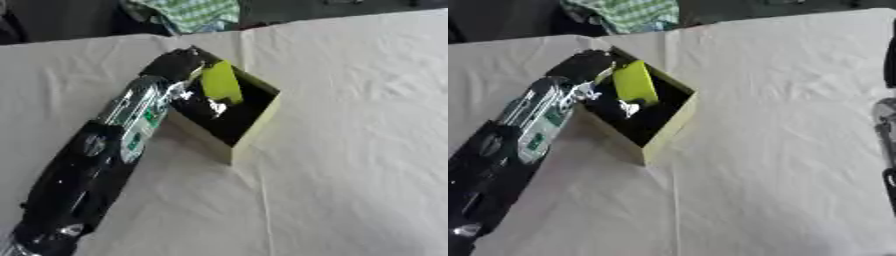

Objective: Pick up objects on the table and place them in the box.

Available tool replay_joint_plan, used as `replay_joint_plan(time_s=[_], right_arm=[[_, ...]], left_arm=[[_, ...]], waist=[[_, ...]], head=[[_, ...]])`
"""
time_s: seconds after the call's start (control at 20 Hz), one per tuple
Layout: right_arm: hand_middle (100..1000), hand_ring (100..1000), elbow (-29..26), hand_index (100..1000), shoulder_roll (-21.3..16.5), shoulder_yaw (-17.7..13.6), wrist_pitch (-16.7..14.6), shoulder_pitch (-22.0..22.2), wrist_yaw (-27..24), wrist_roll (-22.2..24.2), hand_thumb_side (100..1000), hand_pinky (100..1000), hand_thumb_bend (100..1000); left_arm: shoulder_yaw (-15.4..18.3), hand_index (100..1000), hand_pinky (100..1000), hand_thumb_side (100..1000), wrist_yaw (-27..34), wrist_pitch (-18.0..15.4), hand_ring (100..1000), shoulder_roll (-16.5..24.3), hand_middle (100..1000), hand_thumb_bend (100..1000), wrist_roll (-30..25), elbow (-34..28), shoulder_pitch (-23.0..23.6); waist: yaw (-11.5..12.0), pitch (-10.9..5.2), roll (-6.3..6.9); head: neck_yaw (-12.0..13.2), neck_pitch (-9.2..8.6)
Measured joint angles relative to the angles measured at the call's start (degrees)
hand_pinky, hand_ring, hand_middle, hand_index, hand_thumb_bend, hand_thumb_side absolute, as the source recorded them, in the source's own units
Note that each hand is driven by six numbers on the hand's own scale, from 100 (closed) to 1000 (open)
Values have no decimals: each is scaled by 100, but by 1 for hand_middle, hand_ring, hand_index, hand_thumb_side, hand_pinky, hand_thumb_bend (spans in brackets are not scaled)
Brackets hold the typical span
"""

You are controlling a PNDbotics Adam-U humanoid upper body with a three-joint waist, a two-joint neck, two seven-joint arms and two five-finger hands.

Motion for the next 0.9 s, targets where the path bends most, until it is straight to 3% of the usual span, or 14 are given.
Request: replay_joint_plan(time_s=[0.05,0.1,0.3,0.55,0.6,0.65,0.9], right_arm=[[561,784,0,837,0,0,0,2,0,0,733,767,100],[561,784,0,837,0,0,1,4,0,-1,733,767,100],[561,784,0,837,4,0,8,32,0,-6,734,767,100],[561,784,0,837,5,0,13,45,0,-10,733,767,100],[561,784,0,837,5,-1,14,45,0,-11,729,767,100],[561,784,0,837,5,-1,15,45,0,-12,733,767,100],[561,783,0,836,5,-1,21,45,0,-22,732,766,100]], left_arm=[[0,893,926,758,-43,-40,884,-14,811,462,-3,54,2],[0,907,953,779,-102,-74,908,-20,836,525,3,102,3],[13,939,1000,848,-490,-90,950,-21,893,672,142,195,2],[120,926,994,915,-848,73,937,-24,879,688,464,238,5],[146,923,987,1000,-862,110,930,-24,872,597,548,227,7],[175,916,975,952,-865,149,918,-24,859,688,644,194,8],[358,890,915,1000,-712,338,861,14,804,715,1177,-304,4]], waist=[[-3,0,0],[-5,0,0],[-25,0,0],[-29,0,0],[-29,0,0],[-29,0,0],[-3,0,0]], head=[[-1,0],[-3,-1],[-11,-1],[-11,-1],[-11,-1],[-12,0],[-27,3]])
